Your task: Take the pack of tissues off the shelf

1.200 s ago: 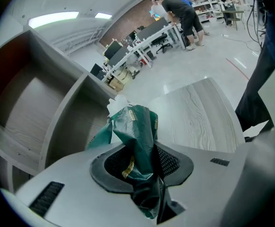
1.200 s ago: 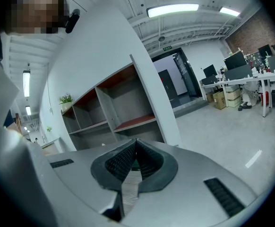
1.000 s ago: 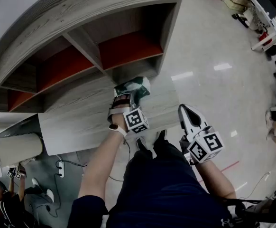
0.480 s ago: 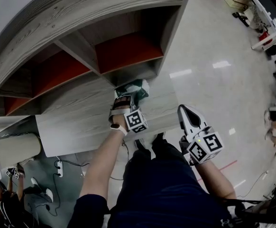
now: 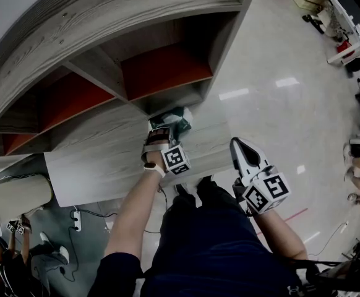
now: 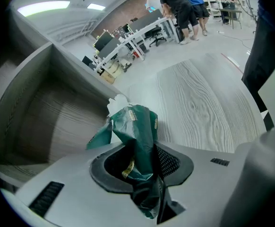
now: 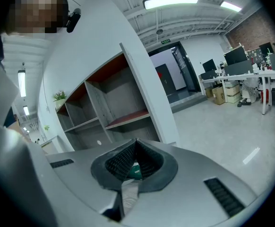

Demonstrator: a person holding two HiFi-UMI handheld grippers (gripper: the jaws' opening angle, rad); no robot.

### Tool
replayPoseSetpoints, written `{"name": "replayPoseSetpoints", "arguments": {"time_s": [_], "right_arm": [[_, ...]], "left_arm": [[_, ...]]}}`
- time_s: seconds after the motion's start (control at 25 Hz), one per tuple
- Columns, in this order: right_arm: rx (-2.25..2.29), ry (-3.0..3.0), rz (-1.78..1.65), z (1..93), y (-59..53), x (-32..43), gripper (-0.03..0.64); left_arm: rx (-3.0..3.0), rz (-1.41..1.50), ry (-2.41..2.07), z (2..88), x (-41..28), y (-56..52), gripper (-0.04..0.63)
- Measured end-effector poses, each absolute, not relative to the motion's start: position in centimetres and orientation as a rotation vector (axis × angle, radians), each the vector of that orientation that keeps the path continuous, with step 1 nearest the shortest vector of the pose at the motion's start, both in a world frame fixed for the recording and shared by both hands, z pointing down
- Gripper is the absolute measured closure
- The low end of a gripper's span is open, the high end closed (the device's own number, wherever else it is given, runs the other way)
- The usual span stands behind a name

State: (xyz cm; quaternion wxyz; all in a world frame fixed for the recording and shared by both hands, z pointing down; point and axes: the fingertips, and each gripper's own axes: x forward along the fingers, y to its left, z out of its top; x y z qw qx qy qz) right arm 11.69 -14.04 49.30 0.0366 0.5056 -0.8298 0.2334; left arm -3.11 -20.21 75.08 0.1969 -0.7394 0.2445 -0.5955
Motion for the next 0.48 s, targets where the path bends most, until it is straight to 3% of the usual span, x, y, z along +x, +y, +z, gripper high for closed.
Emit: {"name": "replayPoseSetpoints", "arguments": {"time_s": [0.36,0.48], "right_arm": [[1.529,-2.558,0.728,49.4,-14.6,10.8,0.606],[1.520,-2.563,0.727,49.4,-14.6,10.4,0.606]], "left_arm": [[-2.112,-1.669,0.672,75.9,-2.8,-20.0,0.453],[-2.141,-1.678,0.651,76.1,-2.7,-19.7,0.391]]}}
